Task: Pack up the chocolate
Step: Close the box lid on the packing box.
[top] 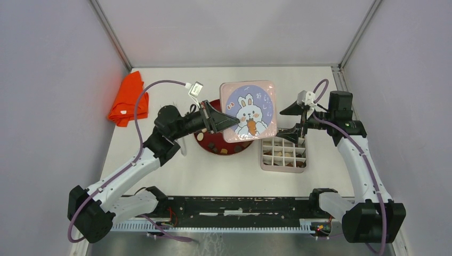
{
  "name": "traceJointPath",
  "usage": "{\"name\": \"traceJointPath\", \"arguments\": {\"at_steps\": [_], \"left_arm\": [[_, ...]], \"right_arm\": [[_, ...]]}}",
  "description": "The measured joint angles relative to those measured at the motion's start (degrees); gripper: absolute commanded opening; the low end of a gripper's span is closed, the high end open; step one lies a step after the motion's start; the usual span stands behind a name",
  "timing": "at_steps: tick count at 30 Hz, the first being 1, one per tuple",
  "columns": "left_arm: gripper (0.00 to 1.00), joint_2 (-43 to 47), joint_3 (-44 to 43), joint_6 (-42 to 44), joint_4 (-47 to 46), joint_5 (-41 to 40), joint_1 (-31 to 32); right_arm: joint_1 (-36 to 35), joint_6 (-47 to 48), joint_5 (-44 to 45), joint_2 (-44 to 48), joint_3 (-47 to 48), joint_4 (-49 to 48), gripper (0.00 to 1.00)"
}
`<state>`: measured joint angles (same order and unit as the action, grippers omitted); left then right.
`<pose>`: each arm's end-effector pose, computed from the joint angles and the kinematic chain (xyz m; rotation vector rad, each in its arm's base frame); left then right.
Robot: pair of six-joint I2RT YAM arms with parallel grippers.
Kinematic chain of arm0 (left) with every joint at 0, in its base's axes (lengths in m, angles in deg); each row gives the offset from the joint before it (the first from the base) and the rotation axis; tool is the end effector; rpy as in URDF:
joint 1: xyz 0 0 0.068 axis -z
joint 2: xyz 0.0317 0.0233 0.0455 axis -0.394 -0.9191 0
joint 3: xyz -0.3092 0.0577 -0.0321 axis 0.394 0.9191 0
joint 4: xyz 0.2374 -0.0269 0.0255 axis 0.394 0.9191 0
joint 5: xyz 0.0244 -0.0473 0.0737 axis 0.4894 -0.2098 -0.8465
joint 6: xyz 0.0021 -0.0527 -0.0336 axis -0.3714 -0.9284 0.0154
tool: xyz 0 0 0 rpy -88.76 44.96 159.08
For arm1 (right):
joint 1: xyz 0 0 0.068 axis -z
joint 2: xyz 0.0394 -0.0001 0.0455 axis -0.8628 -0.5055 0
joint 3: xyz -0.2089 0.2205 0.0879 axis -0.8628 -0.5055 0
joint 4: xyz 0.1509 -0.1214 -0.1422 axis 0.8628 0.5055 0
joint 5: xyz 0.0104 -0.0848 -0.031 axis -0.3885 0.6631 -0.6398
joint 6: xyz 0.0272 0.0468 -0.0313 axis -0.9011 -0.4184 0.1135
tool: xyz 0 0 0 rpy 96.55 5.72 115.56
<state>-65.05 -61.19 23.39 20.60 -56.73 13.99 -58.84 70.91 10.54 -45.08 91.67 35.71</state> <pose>0.1481 -0.1437 0.4036 0.2847 1.6753 -1.6403 0.1709 0.0428 0.3621 -1.1192 1.5106 0.9328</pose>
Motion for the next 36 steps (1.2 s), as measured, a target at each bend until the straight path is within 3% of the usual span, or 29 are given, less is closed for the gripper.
{"name": "traceJointPath", "arguments": {"at_steps": [11, 18, 24, 29, 36], "left_arm": [[0.02, -1.55, 0.0, -0.04, -2.34, 2.03, 0.0], [0.02, -4.74, -1.86, -0.15, -6.73, 4.57, -1.09], [0.02, -5.9, -3.48, -0.13, -5.2, 8.5, -6.36], [0.02, -7.19, -4.55, -0.13, -5.25, 10.78, -9.49], [0.02, -9.49, -4.55, -0.17, -9.05, 15.78, -9.42]], "right_arm": [[0.0, -6.38, -0.96, 1.22, -0.96, -3.56, 0.98], [0.31, -15.89, -1.66, 1.66, -2.08, -8.74, 0.98], [0.35, -11.72, 3.74, 2.16, 1.77, -1.75, 0.98], [0.76, -9.86, 1.51, 2.97, 2.43, 1.05, 0.98], [-2.78, -36.59, 0.22, 0.39, 0.31, -24.02, 0.98]]}}
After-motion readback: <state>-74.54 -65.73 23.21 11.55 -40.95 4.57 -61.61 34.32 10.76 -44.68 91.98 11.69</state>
